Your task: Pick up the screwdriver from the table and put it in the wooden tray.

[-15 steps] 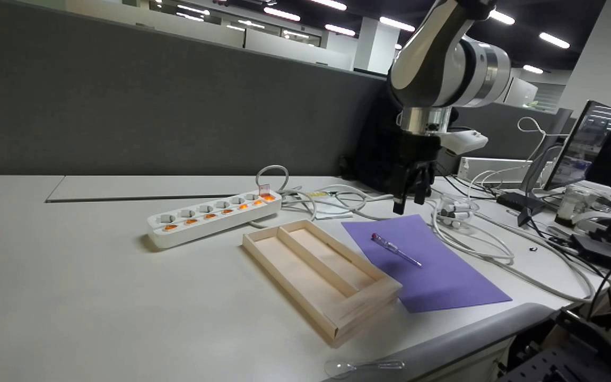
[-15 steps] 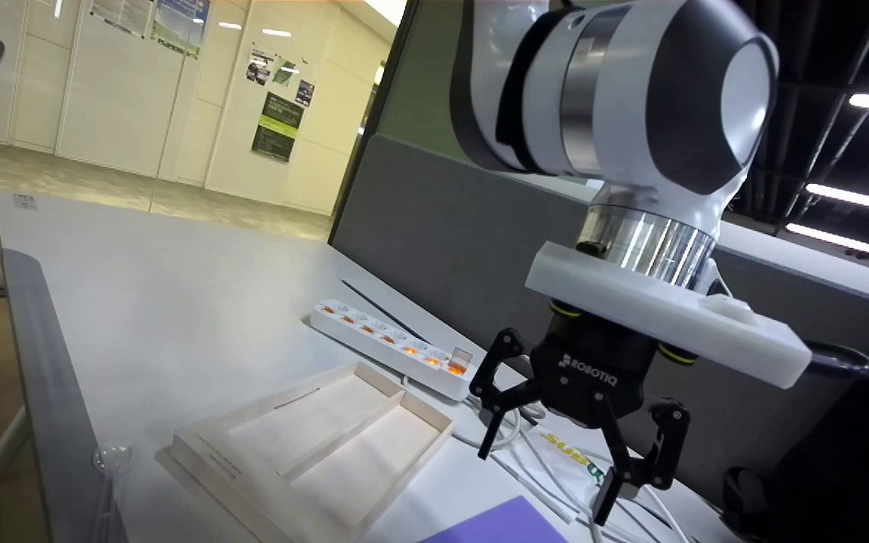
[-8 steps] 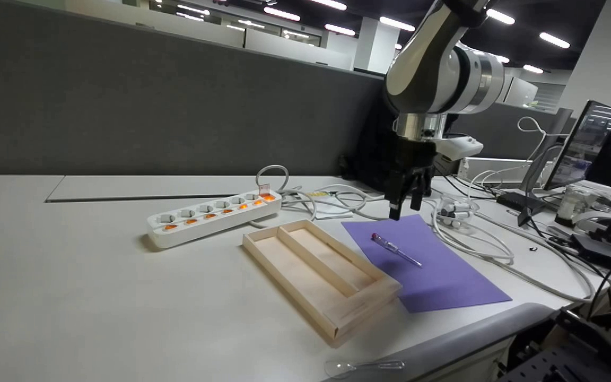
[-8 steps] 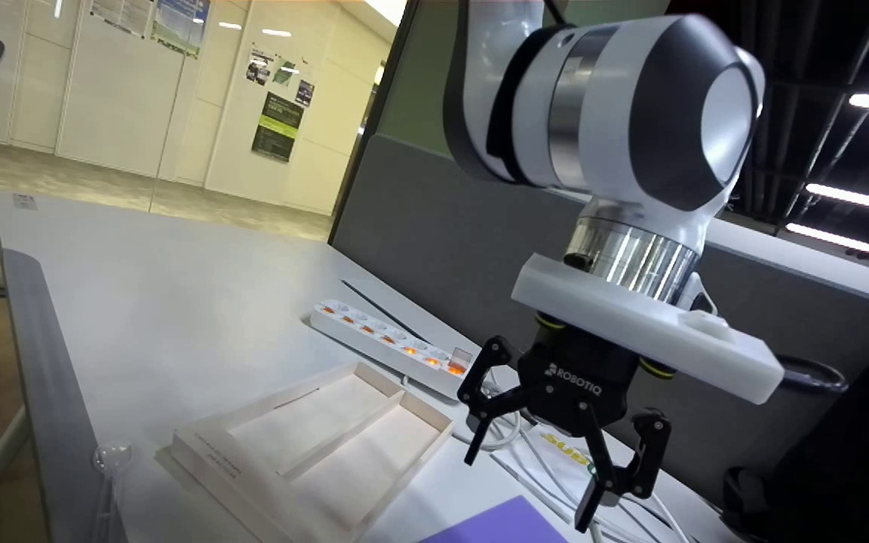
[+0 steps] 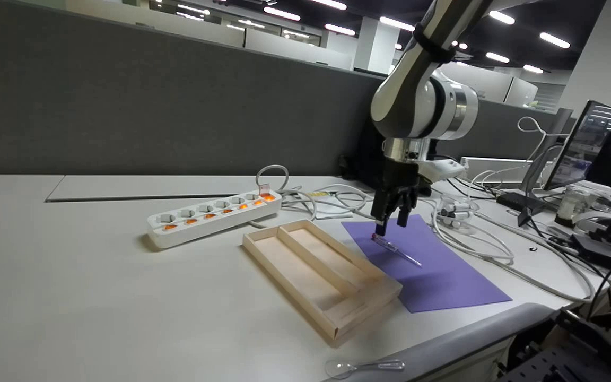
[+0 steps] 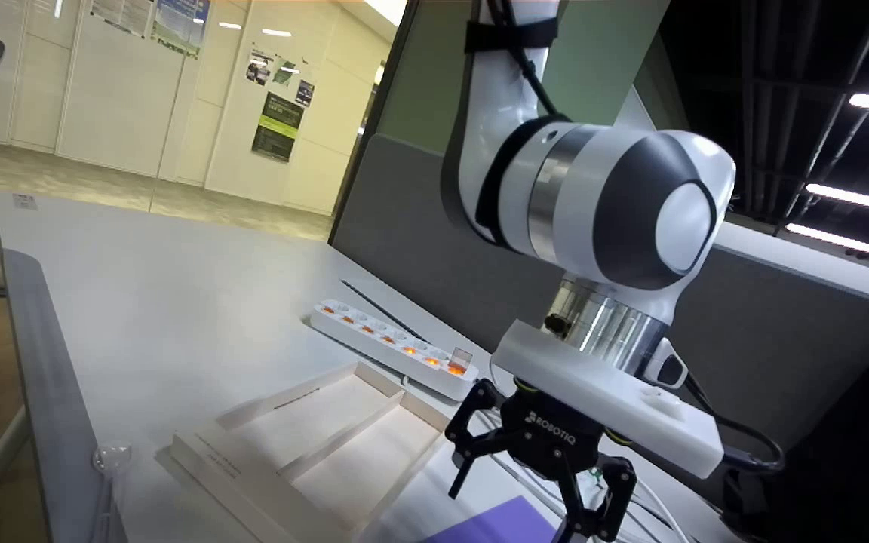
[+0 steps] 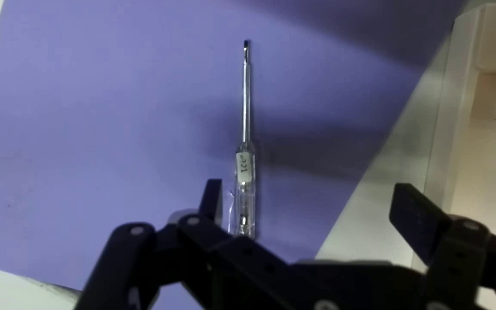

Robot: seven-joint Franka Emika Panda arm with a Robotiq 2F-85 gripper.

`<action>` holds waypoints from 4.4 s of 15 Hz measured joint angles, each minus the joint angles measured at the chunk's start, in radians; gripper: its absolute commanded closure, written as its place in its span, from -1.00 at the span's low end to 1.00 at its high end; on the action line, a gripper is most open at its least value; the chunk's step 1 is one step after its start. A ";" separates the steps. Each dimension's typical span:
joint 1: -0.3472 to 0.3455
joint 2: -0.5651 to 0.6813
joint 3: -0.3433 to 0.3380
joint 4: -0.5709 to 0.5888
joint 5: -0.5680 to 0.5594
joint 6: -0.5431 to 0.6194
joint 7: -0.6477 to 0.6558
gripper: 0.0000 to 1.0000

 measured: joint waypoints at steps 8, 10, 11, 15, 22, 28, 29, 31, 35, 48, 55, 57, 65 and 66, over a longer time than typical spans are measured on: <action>-0.055 0.109 0.006 0.093 -0.002 -0.002 0.000 0.11; -0.058 0.137 0.006 0.108 -0.003 -0.003 0.000 0.35; -0.058 0.150 0.006 0.116 -0.003 -0.003 0.000 0.50; -0.060 0.173 0.006 0.141 -0.014 -0.012 0.000 0.98; -0.060 0.144 0.050 0.137 -0.020 -0.028 -0.026 0.91; -0.060 0.015 0.149 0.062 0.012 -0.127 -0.169 0.91; -0.058 -0.008 0.167 0.041 0.030 -0.150 -0.200 0.91; -0.046 -0.049 0.193 -0.002 0.069 -0.199 -0.245 0.91; 0.003 -0.099 0.203 -0.079 0.118 -0.237 -0.259 0.91; 0.060 -0.096 0.155 -0.169 0.196 -0.077 -0.046 0.91; 0.060 -0.043 0.133 -0.160 0.193 -0.081 0.043 0.14; 0.060 -0.035 0.133 -0.158 0.193 -0.083 0.060 -0.12; 0.042 -0.038 0.133 -0.133 0.221 -0.128 0.085 -1.00; 0.037 -0.050 0.133 -0.128 0.224 -0.137 0.085 -1.00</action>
